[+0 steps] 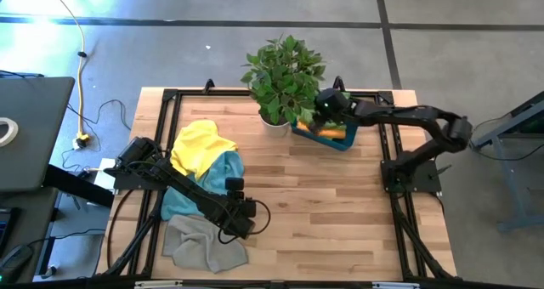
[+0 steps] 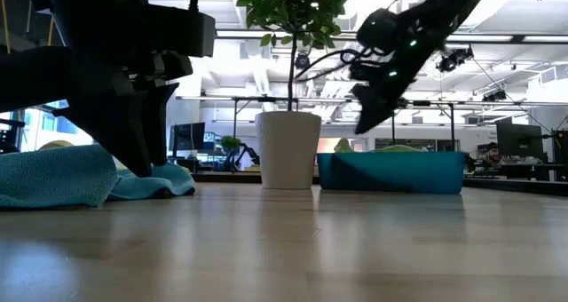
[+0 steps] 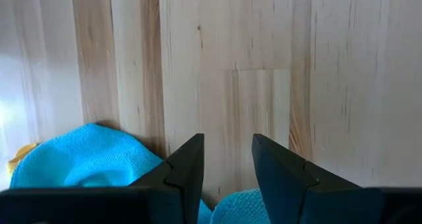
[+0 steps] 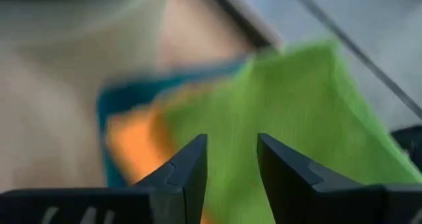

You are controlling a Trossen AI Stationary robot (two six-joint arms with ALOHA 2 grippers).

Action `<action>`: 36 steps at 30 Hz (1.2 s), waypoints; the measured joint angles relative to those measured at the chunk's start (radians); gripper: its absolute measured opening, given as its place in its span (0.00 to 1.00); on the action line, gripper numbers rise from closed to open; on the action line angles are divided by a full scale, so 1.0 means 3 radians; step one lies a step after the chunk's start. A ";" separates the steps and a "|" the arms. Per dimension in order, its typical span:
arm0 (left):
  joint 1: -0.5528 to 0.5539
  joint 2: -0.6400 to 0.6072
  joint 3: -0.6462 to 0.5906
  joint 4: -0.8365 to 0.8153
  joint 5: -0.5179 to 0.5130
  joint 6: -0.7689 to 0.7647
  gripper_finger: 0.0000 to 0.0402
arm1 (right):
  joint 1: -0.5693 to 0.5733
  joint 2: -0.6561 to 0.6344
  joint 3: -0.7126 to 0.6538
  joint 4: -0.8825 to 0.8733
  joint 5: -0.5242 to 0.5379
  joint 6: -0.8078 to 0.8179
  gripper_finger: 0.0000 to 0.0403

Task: Fold microfiber towels
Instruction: Put the green towel into the blue bin

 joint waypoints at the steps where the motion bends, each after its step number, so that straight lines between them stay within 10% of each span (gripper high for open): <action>1: 0.0013 0.0000 0.0000 0.0004 -0.0013 -0.0006 0.30 | 0.0013 -0.0057 0.0000 -0.0232 -0.0005 -0.0092 0.30; 10: 0.0188 0.0000 0.0003 0.0032 -0.0072 -0.0132 0.30 | 0.0027 -0.0072 0.0000 -0.1342 0.0016 -0.0434 0.30; 36: 0.0236 0.0000 0.0004 0.0022 0.0033 -0.0114 0.30 | -0.0256 0.0375 0.0000 -0.1156 0.0471 -0.0623 0.26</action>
